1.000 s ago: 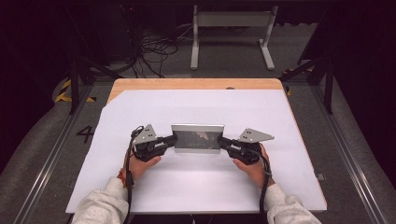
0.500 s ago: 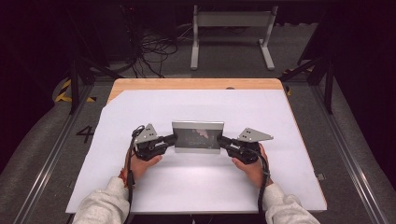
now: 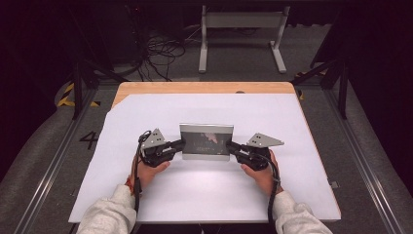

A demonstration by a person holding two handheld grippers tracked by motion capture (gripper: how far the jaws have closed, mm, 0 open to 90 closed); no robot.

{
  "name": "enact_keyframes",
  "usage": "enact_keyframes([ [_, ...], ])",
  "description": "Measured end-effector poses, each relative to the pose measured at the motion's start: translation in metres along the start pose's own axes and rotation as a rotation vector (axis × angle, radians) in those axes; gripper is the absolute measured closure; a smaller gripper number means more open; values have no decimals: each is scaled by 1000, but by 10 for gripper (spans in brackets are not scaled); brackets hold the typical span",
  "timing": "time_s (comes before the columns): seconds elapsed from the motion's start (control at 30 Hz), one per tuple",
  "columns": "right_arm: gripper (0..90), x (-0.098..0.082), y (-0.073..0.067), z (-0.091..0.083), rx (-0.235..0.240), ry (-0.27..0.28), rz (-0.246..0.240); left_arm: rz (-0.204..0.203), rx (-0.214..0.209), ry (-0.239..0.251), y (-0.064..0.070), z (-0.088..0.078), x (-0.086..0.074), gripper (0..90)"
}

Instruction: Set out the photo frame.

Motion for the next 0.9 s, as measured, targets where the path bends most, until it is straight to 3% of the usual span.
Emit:
enact_keyframes([
  [0.53,765,-1,0,2,-5,-7,-6,-13,-10,-7,-1,3,0,778],
  [0.67,758,-1,0,3,-1,-9,-5,-8,-13,-31,-2,5,-2,768],
  [0.9,701,-4,-2,9,14,-32,3,-1,-13,-44,-1,7,-3,759],
])
Point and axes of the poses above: each handheld gripper's, and its own axes: z roughly forward along the jaws, x roughly out of its top, y roughly to its right, the point moved 4 cm from there along z, roughly forward along the jaws, and after that the axes turned 15 degrees about -z, right-handed, at the moved point
